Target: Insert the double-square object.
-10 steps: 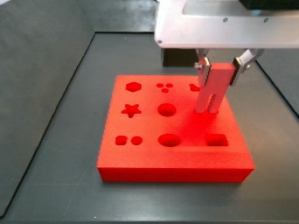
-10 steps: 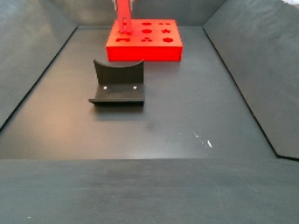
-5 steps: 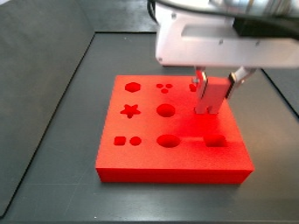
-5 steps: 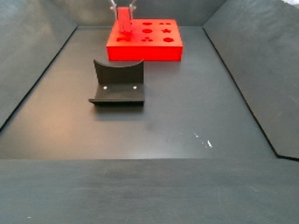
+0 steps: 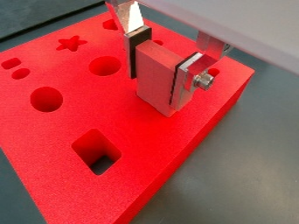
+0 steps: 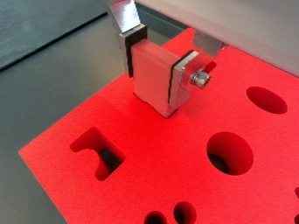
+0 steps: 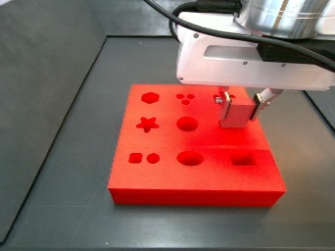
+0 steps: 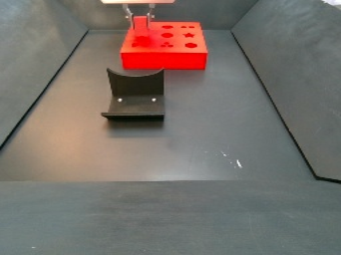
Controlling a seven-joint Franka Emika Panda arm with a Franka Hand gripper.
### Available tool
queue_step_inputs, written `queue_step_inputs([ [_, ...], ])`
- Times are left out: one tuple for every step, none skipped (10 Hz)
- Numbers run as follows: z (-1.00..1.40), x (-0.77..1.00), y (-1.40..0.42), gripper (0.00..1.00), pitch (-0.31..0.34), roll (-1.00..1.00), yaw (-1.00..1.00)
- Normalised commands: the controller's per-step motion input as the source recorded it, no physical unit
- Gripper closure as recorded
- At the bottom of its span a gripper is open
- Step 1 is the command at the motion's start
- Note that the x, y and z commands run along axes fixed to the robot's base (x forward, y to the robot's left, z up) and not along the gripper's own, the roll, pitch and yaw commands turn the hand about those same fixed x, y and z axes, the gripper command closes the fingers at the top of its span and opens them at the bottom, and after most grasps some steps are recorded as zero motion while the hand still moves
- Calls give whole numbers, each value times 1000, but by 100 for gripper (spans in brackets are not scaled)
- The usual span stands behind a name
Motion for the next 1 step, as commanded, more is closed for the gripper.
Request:
queue_step_inputs([
  [0, 0, 0, 100, 0, 0, 0],
])
